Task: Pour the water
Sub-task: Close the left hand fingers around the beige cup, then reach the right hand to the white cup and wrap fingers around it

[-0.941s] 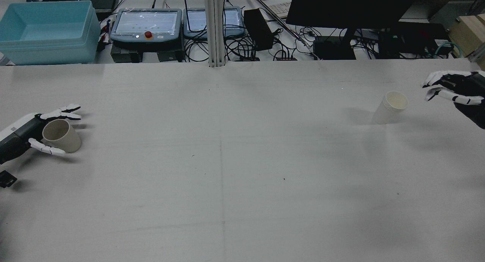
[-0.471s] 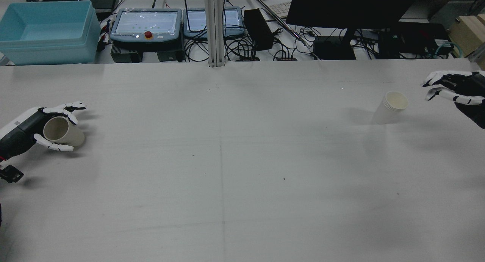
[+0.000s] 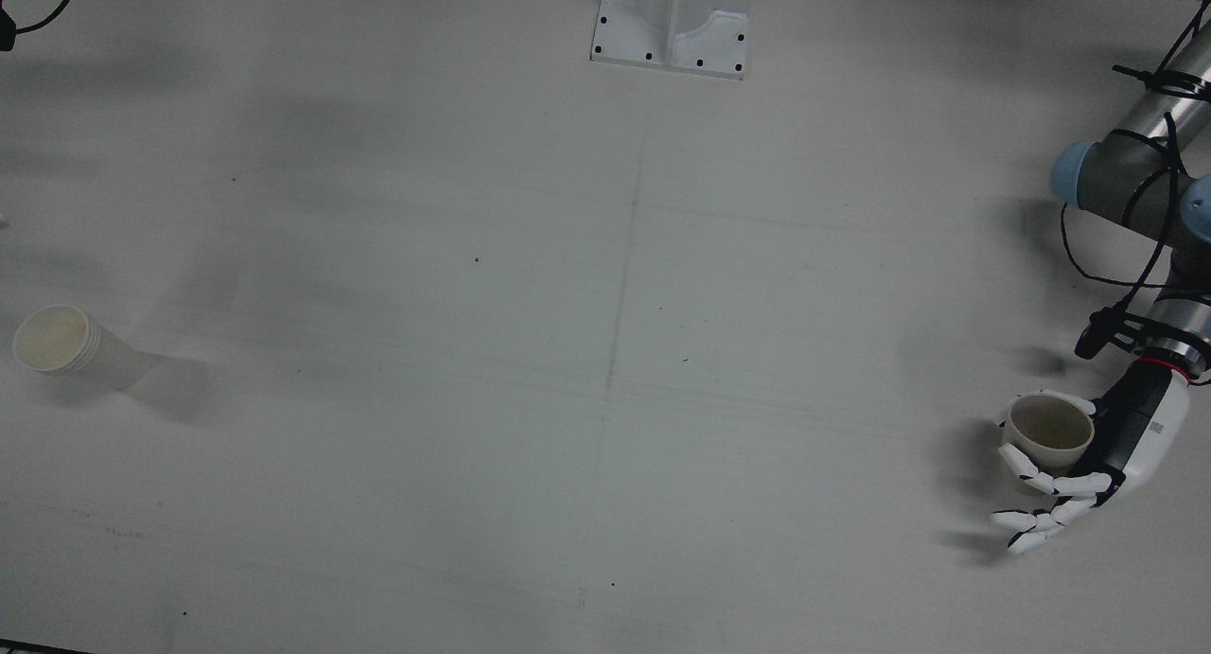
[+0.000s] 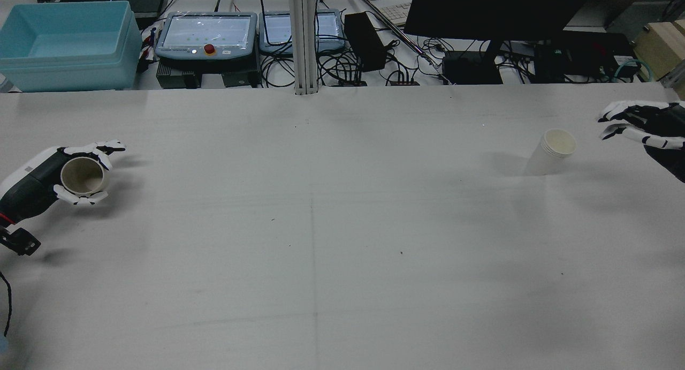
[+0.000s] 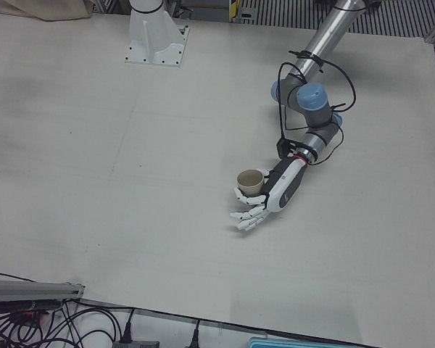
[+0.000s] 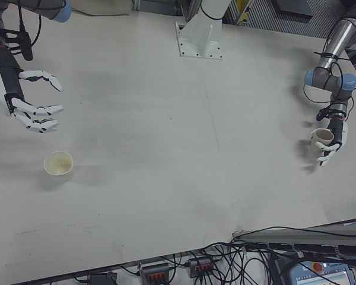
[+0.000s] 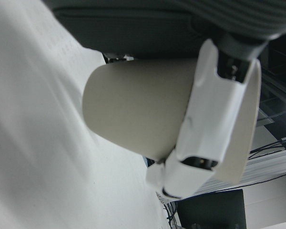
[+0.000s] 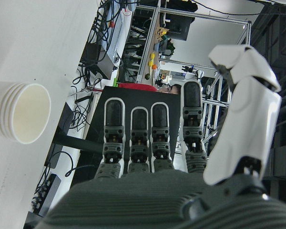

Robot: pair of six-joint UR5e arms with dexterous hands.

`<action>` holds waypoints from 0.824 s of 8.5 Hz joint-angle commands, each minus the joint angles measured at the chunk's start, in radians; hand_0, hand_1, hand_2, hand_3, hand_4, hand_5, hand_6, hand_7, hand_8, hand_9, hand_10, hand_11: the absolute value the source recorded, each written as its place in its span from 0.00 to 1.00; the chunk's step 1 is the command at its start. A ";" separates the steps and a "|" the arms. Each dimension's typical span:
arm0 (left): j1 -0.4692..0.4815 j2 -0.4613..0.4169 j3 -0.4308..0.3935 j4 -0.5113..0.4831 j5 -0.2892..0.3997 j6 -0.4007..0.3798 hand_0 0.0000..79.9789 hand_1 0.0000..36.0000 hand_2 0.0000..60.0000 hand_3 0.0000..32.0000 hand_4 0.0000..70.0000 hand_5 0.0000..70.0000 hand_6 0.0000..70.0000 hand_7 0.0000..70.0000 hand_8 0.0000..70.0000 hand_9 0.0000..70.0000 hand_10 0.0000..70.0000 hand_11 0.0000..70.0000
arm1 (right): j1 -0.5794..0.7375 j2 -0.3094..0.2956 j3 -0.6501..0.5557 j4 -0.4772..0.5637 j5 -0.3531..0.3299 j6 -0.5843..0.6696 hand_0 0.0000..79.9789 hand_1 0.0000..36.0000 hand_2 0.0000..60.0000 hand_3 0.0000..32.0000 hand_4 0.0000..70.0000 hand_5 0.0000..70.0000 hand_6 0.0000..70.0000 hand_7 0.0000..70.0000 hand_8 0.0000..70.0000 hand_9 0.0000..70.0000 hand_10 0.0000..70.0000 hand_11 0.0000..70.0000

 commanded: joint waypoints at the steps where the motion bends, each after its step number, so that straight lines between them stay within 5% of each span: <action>1: 0.001 0.000 -0.041 0.126 0.013 -0.112 1.00 1.00 1.00 0.00 1.00 1.00 0.36 0.34 0.19 0.16 0.09 0.17 | -0.003 0.009 -0.142 0.067 -0.002 0.018 0.63 0.54 0.52 0.00 0.42 0.30 0.27 0.47 0.24 0.37 0.28 0.43; 3: 0.004 0.001 -0.060 0.205 0.013 -0.236 1.00 1.00 1.00 0.00 1.00 1.00 0.34 0.33 0.19 0.15 0.08 0.15 | -0.009 0.073 -0.372 0.231 0.019 0.018 0.66 0.67 0.58 0.00 0.38 0.20 0.18 0.33 0.15 0.22 0.18 0.29; 5: 0.004 0.001 -0.112 0.292 0.012 -0.331 1.00 1.00 1.00 0.00 1.00 1.00 0.33 0.33 0.18 0.15 0.08 0.15 | -0.012 0.077 -0.411 0.233 0.036 0.006 0.66 0.61 0.38 0.00 0.36 0.15 0.14 0.23 0.07 0.09 0.09 0.15; 7: 0.010 0.001 -0.143 0.308 0.006 -0.333 1.00 1.00 1.00 0.00 1.00 1.00 0.34 0.33 0.19 0.16 0.09 0.17 | -0.014 0.084 -0.477 0.239 0.044 -0.020 0.65 0.58 0.35 0.00 0.27 0.10 0.11 0.19 0.06 0.07 0.08 0.15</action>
